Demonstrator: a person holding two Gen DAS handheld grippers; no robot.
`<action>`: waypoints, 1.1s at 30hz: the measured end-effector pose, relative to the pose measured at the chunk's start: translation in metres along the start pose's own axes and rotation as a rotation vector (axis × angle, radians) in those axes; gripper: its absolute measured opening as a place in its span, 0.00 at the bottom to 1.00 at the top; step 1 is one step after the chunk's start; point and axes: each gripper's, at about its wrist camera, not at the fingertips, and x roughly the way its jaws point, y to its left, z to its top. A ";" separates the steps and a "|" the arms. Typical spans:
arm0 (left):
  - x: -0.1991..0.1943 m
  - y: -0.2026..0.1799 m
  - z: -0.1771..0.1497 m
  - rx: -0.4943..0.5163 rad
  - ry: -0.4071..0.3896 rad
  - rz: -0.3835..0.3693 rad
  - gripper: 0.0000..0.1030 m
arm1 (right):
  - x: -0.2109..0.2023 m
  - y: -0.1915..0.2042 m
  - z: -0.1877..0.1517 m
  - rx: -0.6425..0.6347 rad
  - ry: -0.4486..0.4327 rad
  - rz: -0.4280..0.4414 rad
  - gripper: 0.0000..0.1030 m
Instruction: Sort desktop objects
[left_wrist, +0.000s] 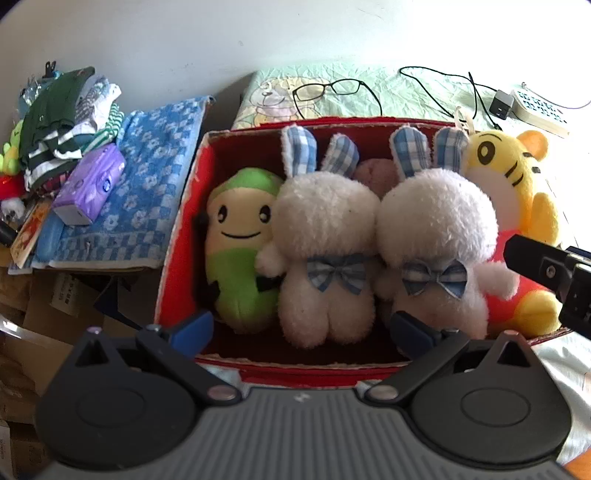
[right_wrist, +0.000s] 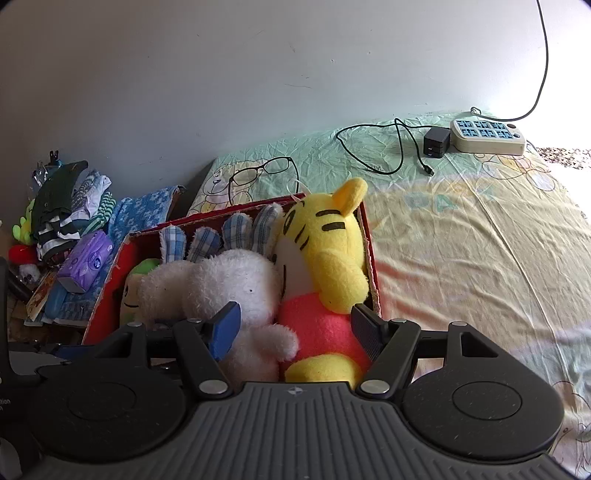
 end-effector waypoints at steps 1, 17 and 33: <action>0.000 -0.001 0.000 0.002 0.002 -0.003 0.99 | -0.001 -0.001 0.000 0.004 0.000 -0.002 0.68; -0.009 0.012 0.033 -0.008 0.010 -0.068 0.99 | -0.013 0.004 0.028 0.020 -0.021 -0.027 0.69; -0.015 0.004 0.015 -0.020 -0.027 -0.027 0.99 | -0.005 0.001 0.023 -0.073 0.009 -0.106 0.70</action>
